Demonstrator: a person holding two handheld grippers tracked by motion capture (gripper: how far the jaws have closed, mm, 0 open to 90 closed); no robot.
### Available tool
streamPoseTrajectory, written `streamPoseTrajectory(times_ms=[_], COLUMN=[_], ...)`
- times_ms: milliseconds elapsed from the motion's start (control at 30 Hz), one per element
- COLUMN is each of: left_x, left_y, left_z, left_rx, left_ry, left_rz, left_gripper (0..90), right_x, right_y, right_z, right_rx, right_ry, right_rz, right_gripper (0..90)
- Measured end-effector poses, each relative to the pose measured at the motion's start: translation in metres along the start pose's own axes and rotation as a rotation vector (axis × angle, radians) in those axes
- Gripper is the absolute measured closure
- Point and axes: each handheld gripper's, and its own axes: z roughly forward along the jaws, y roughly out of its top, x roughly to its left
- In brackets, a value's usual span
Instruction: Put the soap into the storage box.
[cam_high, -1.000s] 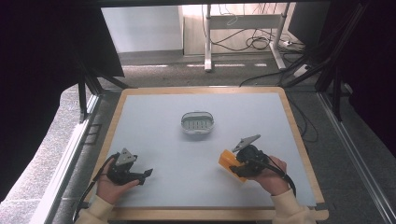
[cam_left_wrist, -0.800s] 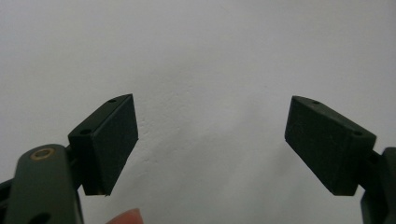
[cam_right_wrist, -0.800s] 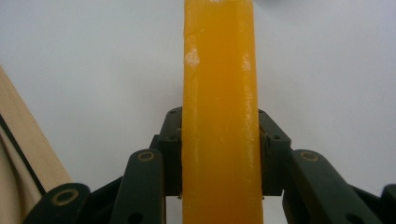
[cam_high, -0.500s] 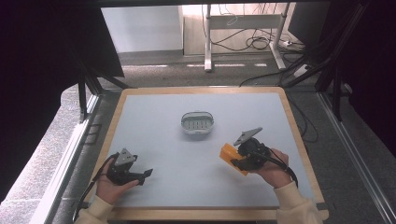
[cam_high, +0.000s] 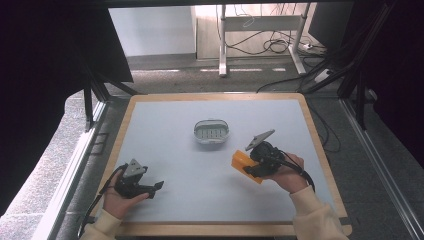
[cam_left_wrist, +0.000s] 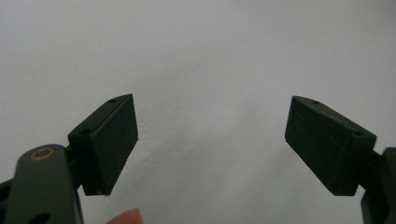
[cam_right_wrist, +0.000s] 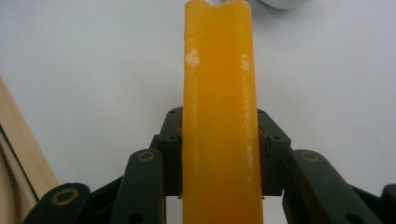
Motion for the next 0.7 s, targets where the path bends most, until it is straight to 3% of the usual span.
streamPoseTrajectory(times_ms=[700], left_x=[-0.001], left_y=[0.0], left_z=[0.001], left_rx=[0.002], left_ry=[-0.004], left_rz=[-0.004], left_gripper=[17.2], right_x=[-0.014], right_y=[0.013], right_z=[0.006], right_rx=[-0.023], right_ry=[0.013], right_rz=[0.003], right_gripper=[61.8])
